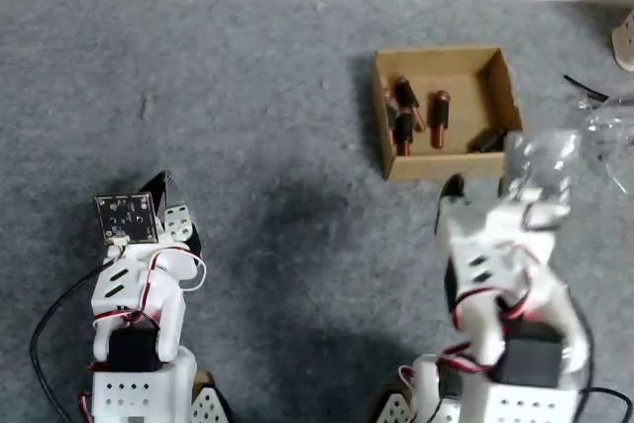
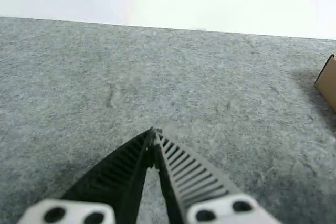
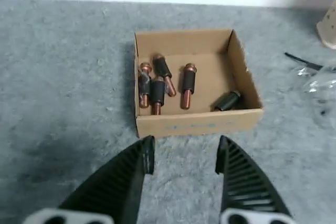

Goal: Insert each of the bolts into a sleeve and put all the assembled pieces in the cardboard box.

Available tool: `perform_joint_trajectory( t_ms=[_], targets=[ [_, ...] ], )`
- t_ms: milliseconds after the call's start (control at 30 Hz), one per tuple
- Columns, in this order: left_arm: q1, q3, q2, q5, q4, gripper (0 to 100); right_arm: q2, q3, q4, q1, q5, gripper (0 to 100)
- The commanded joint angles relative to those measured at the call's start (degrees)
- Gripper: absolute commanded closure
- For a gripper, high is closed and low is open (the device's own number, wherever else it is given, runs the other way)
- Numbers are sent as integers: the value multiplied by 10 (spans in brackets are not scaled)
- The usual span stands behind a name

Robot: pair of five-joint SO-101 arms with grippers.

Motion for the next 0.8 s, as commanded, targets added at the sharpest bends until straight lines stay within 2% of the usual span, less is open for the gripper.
perform_joint_trajectory(
  t_ms=[0, 200, 567, 667, 767],
  targets=[
    [-6, 11, -3, -4, 1, 993, -125, 181, -101, -6, -4, 833],
    [-6, 11, -3, -4, 1, 993, -300, 335, -135, -6, -4, 833],
    [34, 11, -3, -4, 40, 993, -291, 529, -172, -7, -7, 833],
    [32, 11, -3, -4, 92, 993, -286, 573, -146, -5, -4, 833],
    [31, 11, -4, -4, 178, 993, -284, 563, -113, -5, -6, 833]
  ],
)
